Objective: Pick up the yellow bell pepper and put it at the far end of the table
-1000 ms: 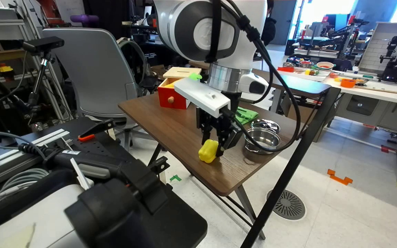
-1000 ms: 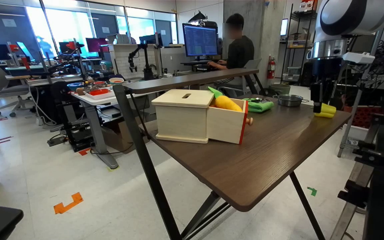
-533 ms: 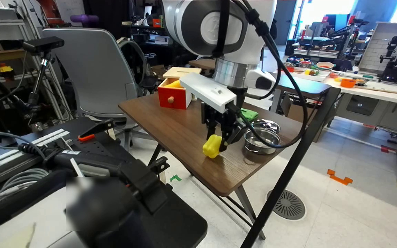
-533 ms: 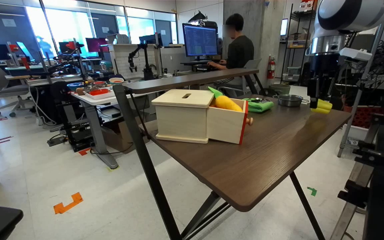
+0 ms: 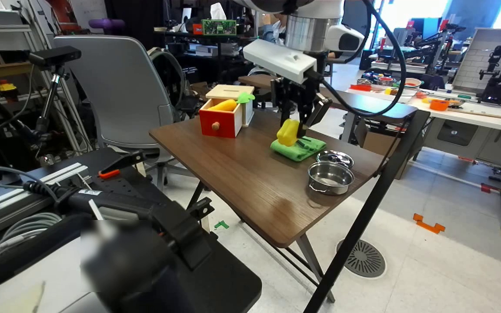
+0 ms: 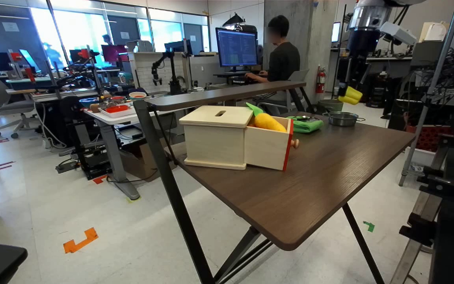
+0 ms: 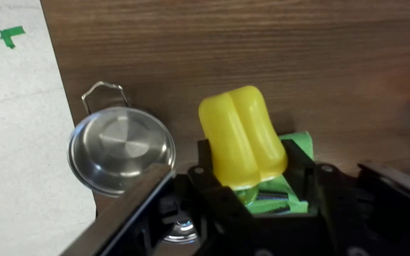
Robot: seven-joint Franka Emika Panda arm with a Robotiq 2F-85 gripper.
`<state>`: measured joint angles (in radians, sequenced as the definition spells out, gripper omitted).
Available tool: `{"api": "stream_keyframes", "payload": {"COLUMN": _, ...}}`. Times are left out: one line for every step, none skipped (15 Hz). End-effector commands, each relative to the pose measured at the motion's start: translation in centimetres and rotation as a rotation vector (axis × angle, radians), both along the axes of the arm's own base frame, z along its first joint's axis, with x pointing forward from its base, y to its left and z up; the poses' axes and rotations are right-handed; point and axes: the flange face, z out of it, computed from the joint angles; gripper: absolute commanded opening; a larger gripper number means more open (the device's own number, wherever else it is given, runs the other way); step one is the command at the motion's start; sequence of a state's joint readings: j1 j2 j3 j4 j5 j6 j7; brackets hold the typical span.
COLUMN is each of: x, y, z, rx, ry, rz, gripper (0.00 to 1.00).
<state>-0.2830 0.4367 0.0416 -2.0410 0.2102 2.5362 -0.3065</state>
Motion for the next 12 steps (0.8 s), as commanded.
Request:
{"api": "stream_keyframes", "payload": {"x": 2.9, "y": 1.6, "z": 1.2, "rx": 0.022, "ry": -0.045, "rz": 0.034, "gripper": 0.26}}
{"api": "stream_keyframes", "payload": {"x": 3.6, "y": 2.3, "z": 1.2, "rx": 0.020, "ry": -0.049, "rz": 0.048, "gripper": 0.26}}
{"api": "stream_keyframes", "payload": {"x": 4.3, "y": 3.0, "z": 1.2, "rx": 0.021, "ry": -0.053, "rz": 0.063, "gripper": 0.26}}
{"api": "stream_keyframes", "payload": {"x": 5.0, "y": 3.7, "z": 1.0, "rx": 0.019, "ry": -0.052, "rz": 0.072, "gripper": 0.26}}
{"api": "stream_keyframes", "payload": {"x": 5.8, "y": 4.4, "z": 0.5, "rx": 0.021, "ry": -0.050, "rz": 0.084, "gripper": 0.26}}
{"api": "stream_keyframes", "payload": {"x": 6.4, "y": 5.1, "z": 0.1, "rx": 0.018, "ry": -0.046, "rz": 0.095, "gripper": 0.26}}
{"api": "stream_keyframes", "payload": {"x": 7.0, "y": 5.8, "z": -0.5, "rx": 0.017, "ry": -0.042, "rz": 0.109, "gripper": 0.26}}
{"api": "stream_keyframes", "payload": {"x": 7.7, "y": 6.6, "z": -1.1, "rx": 0.017, "ry": -0.037, "rz": 0.122, "gripper": 0.26}}
{"api": "stream_keyframes", "payload": {"x": 8.3, "y": 7.4, "z": -1.7, "rx": 0.017, "ry": -0.031, "rz": 0.136, "gripper": 0.26}}
{"api": "stream_keyframes", "payload": {"x": 8.8, "y": 8.1, "z": -2.2, "rx": 0.017, "ry": -0.026, "rz": 0.149, "gripper": 0.26}}
{"api": "stream_keyframes", "payload": {"x": 9.3, "y": 8.8, "z": -2.8, "rx": 0.017, "ry": -0.018, "rz": 0.164, "gripper": 0.26}}
{"api": "stream_keyframes", "payload": {"x": 9.8, "y": 9.5, "z": -3.3, "rx": 0.021, "ry": -0.008, "rz": 0.178, "gripper": 0.26}}
